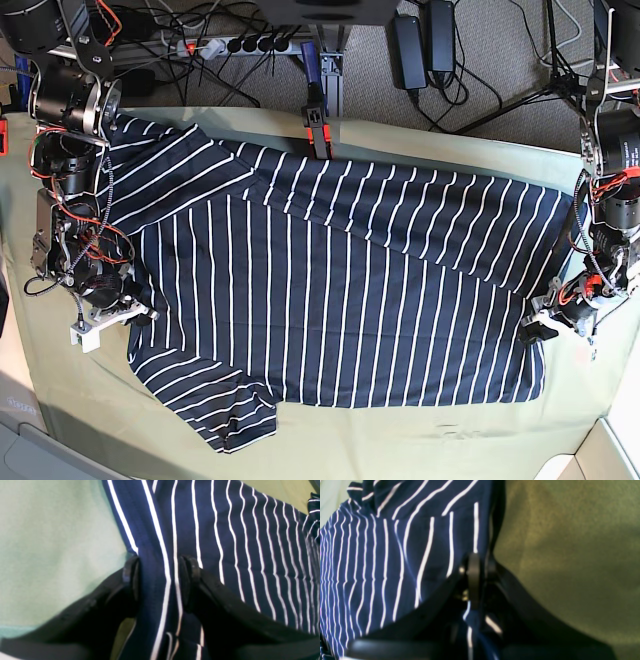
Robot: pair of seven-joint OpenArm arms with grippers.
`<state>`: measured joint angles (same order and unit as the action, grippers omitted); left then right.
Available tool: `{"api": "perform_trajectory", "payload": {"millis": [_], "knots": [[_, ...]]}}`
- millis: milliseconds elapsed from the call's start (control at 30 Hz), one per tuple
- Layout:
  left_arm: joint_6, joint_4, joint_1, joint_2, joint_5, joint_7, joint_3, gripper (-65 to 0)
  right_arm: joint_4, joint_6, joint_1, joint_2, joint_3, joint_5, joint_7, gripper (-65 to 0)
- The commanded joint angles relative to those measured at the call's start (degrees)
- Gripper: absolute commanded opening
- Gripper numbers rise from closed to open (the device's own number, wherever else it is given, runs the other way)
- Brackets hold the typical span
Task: Fold the T-shirt properly
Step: 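Lift the hem edges with both grippers and pull them apart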
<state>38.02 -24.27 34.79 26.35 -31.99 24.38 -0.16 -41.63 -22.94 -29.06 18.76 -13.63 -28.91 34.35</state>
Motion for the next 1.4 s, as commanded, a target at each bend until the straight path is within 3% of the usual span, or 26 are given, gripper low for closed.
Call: {"api": "perform_trajectory", "payload": {"millis": [0,100,133,367,467,667,800,1000,1200,1367], "knots": [[2.0,-0.9,1.4,0.8,0.1,-0.6,-0.1,-48.5,-0.3,-2.4,-0.8,0.6,0.0,0.4,1.7,-65.0],[2.0,-0.9,1.4,1.0,0.0,-1.2,-0.1,-63.8,-0.3,-2.4,-0.8,0.6,0.0,0.4,2.1,-65.0],[2.0,-0.9,1.4,1.2,0.1,-2.0,-0.1,-65.0,-0.3,-2.4,-0.8,0.6,0.0,0.4,2.6,-65.0],[2.0,-0.9,1.6,4.5,-4.3,-3.0,-0.1,-65.0,-0.4,-2.4,-0.7,1.5,0.0,-0.9,5.8,-65.0],[2.0,-0.9,1.6,6.4,-8.4,0.2,-0.1,-65.0,-0.6,-2.4,-0.7,2.8,0.0,-4.8,7.7,-65.0],[2.0,-1.0,1.4,8.1,-15.8,9.6,-0.1,-65.0,-0.7,-3.7,-0.7,4.4,0.0,-8.4,10.7,-65.0],[2.0,-3.3,1.0,8.1,-24.1,19.9,-0.1,-65.0,-0.7,-4.0,-0.7,5.0,0.0,-12.2,13.8,-65.0],[2.0,-15.6,-4.4,8.3,-33.5,31.6,-0.1,-65.0,-1.2,-6.0,-0.5,7.0,0.0,-16.2,16.6,-65.0],[2.0,-31.1,-14.4,11.2,-35.2,32.4,-0.1,-65.0,-6.4,-7.4,2.8,9.0,0.0,-19.4,20.2,-65.0],[2.0,-35.6,-17.9,14.4,-36.8,31.4,-0.1,-65.0,-16.5,-7.5,9.9,10.4,-0.1,-19.6,20.2,-65.0]]}}
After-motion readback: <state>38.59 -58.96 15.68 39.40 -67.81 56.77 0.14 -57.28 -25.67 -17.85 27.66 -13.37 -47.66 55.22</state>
